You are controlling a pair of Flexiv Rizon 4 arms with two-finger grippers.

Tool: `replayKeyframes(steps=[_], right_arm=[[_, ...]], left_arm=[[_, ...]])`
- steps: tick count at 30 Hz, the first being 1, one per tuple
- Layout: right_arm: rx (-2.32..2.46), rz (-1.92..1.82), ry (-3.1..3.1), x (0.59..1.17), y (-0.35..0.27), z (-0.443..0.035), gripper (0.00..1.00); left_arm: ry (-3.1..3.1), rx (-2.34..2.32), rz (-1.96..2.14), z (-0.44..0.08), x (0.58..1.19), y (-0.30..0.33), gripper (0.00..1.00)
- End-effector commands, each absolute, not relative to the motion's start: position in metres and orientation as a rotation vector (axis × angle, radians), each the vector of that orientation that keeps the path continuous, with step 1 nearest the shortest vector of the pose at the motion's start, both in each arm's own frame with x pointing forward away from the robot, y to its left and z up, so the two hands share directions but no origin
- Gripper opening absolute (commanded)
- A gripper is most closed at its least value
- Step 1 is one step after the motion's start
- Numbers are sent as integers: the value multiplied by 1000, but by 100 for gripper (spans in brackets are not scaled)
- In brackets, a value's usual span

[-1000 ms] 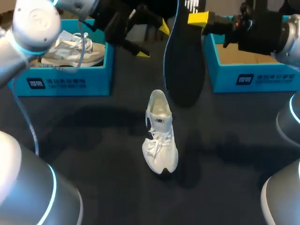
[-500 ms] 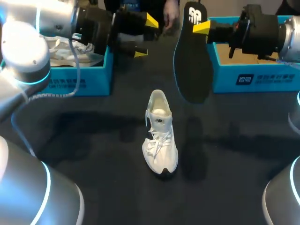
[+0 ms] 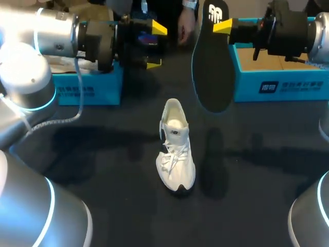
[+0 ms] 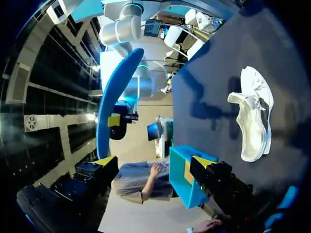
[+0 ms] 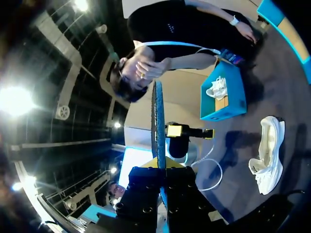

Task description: Take the shoe out of the shoebox, open the shoe tongue, remove and reinsert the insole, then place the shoe into the shoebox

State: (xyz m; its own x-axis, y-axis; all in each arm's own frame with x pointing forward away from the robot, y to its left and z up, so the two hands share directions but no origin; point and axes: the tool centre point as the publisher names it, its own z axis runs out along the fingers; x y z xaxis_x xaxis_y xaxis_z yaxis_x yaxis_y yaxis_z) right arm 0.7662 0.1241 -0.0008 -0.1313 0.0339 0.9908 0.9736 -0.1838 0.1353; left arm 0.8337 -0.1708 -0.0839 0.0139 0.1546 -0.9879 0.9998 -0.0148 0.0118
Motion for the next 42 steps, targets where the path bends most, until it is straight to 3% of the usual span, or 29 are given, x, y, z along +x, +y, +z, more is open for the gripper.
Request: replayKeyframes(steps=[1,8,23,28,42], right_arm=[[-1299,-1436,-1231,767,126,-1,0],[-1299,-1436,-1231,767,126,-1,0],[-1558,-1050,-1088,807,115,-49,0],[-1580,-1078,-1023,818,125,-65,0],[-1608,-1062,-1010,821,129,-68,0]], left_arm=[[1297,1303,-1154,-88,826,-166,100],[1284,1285,-1209,-88,822,-169,100],[1268,1283,-1155,-89,810,-191,100],[1266,1274,-1175,-91,809,-199,100],[1250,1218,-1209,-99,858,-263,100]])
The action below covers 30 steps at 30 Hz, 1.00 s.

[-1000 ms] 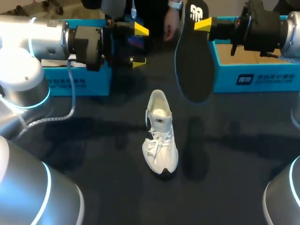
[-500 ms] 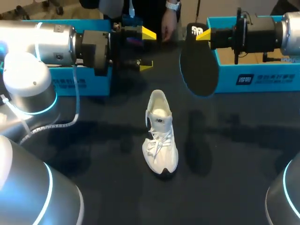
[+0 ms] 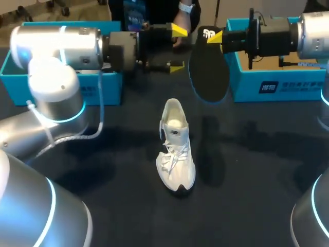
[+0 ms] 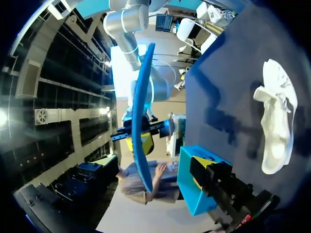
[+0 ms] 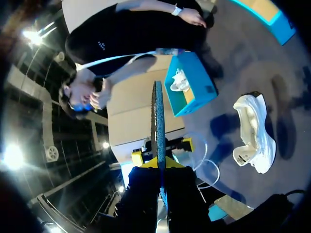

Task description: Take the shoe out of the shoebox, open the shoe tongue, remove and reinsert the insole, then place the shoe into the shoebox

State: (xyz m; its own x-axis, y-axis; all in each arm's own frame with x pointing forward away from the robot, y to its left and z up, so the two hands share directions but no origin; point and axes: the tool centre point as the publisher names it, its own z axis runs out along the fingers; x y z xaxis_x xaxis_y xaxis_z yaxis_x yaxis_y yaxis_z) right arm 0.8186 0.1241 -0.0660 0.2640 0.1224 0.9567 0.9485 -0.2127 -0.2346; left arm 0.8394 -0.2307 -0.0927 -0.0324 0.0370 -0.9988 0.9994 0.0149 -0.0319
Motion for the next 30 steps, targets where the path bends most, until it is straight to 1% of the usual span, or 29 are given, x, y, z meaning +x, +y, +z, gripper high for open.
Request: replayKeyframes(steps=[1,3,8,19,30], right_arm=[[-1613,-1057,-1008,825,133,-70,0],[-1631,-1070,-987,834,138,-72,0],[-1649,-1086,-1000,855,138,-75,0],[-1662,-1017,-1026,891,112,-87,0],[-1651,-1006,-1047,904,110,-80,0]], left_arm=[[1251,1220,-1207,-100,859,-267,100],[1254,1211,-1218,-98,849,-250,100],[1259,1204,-1225,-98,845,-249,100],[1256,1222,-1222,-98,842,-249,100],[1271,1251,-1213,-98,842,-248,100]])
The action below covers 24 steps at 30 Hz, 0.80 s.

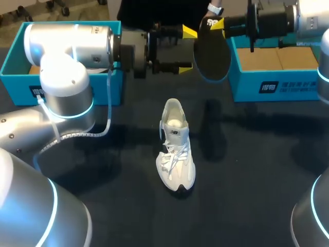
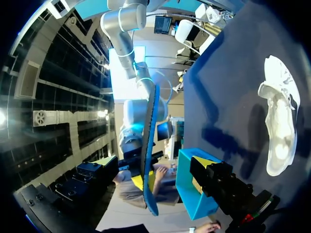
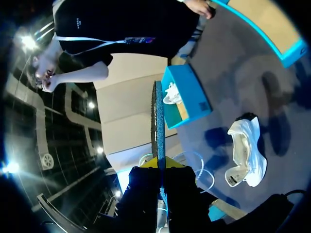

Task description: Take the shoe out of the shoebox, open the shoe tongue, remove and reinsert the insole, then place the shoe into the shoebox

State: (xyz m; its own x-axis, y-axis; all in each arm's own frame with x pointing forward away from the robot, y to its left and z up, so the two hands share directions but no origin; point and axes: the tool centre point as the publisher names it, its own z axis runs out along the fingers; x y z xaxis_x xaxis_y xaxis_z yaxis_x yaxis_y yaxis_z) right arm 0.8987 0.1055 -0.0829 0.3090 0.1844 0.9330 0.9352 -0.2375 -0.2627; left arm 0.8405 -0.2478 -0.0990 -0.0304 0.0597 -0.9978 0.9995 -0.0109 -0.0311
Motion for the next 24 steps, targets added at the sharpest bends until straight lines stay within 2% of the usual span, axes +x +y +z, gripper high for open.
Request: replayKeyframes(steps=[1,24], right_arm=[[-1651,-1000,-1053,905,112,-80,0],[-1620,-1023,-1036,888,127,-87,0]], left_arm=[[1271,1251,-1213,-98,842,-248,100],[1264,1248,-1177,-100,837,-253,100]])
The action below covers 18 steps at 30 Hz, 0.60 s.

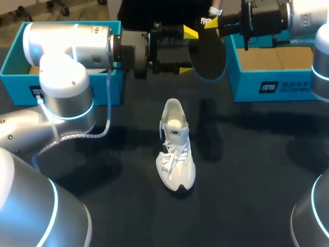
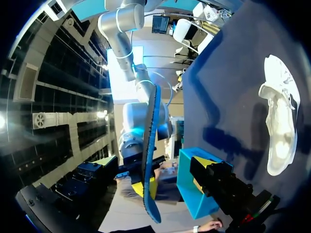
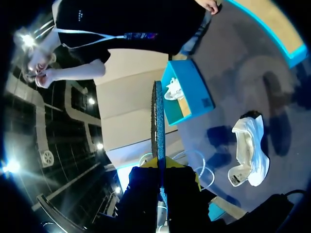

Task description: Take the shoe out of the shoebox, open the shoe tongue, remove and reinsert the insole, then place the shoe into the shoebox

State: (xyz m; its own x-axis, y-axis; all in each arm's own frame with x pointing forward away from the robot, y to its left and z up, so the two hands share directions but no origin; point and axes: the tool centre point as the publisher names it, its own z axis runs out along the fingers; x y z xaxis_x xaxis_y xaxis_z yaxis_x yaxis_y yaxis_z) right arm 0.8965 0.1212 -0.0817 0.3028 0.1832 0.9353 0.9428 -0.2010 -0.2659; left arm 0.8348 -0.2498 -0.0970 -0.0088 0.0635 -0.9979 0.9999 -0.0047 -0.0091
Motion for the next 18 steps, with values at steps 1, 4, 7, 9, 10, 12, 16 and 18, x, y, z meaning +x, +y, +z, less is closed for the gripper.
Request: replayKeyframes(steps=[1,4,7,9,10,12,16,18], right_arm=[[-1617,-1024,-1033,887,128,-88,0],[-1602,-1031,-1024,885,135,-93,0],[-1588,-1028,-1034,884,142,-95,0],[-1590,-1020,-1041,884,144,-97,0],[-1586,-1028,-1035,885,144,-98,0],[-1589,-1034,-1027,887,143,-101,0],[-1587,-1033,-1026,892,145,-104,0],[-1581,-1036,-1023,893,148,-105,0]], left_arm=[[1265,1248,-1174,-101,838,-253,100],[1251,1238,-1171,-103,842,-254,100],[1238,1224,-1179,-104,846,-254,100],[1230,1223,-1185,-104,847,-254,100],[1226,1227,-1186,-104,847,-255,100],[1217,1235,-1186,-106,848,-256,100],[1208,1244,-1191,-111,852,-259,80],[1205,1246,-1195,-113,853,-260,64]])
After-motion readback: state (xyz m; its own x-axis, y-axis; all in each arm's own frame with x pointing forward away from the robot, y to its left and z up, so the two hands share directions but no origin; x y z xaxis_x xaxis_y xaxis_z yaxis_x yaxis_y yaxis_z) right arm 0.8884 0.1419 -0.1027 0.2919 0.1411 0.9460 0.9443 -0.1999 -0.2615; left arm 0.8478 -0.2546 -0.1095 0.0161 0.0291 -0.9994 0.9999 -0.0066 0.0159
